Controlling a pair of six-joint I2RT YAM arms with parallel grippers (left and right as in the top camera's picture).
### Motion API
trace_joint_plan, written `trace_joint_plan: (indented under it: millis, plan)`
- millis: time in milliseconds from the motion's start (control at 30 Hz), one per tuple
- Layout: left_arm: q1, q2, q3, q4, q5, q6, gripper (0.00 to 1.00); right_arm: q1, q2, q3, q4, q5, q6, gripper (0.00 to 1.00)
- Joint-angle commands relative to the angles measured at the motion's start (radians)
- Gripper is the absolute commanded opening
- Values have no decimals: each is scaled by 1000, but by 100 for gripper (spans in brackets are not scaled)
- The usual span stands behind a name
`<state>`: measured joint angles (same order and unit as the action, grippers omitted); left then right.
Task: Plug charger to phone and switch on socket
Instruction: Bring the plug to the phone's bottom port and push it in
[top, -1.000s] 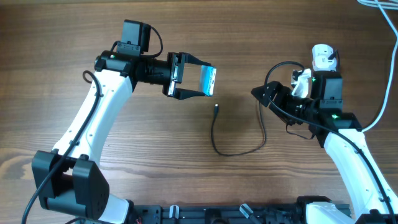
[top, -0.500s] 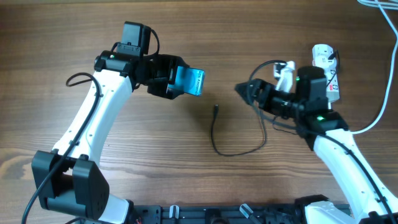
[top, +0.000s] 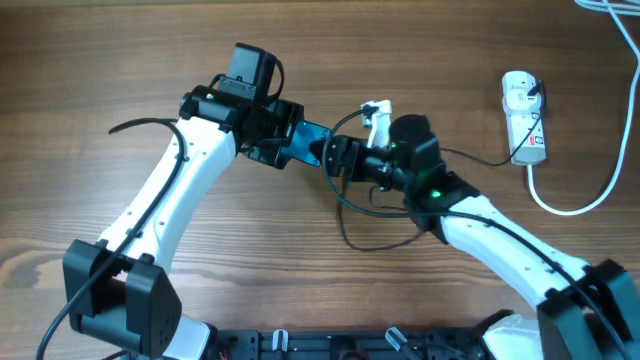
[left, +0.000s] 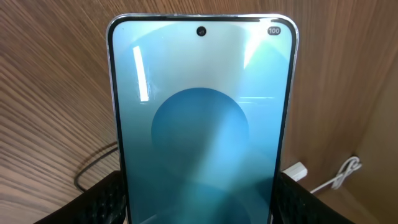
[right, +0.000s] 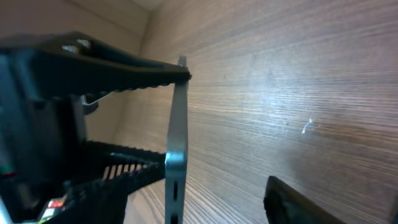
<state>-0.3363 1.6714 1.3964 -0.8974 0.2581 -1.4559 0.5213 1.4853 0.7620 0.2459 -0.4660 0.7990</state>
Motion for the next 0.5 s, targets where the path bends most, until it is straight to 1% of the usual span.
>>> trace_joint_plan:
  millis: [0,67,100,267,333,467]
  plan:
    - [-16,-22,25,2,-27,12,64,37,53,11,58,66,39,62]
    - [-21,-22,25,2,-27,12,64,49,74,11,101,68,47,54]
    - [-22,-22,25,2,-27,12,64,55,80,11,113,75,51,47]
    - [-22,-22,25,2,-24,12,64,58,82,11,139,95,69,33]
    - [-22,-22,25,2,-24,12,64,58,82,11,138,92,69,30]
    - [-22,-22,25,2,-23,12,64,77,82,11,147,93,69,30]
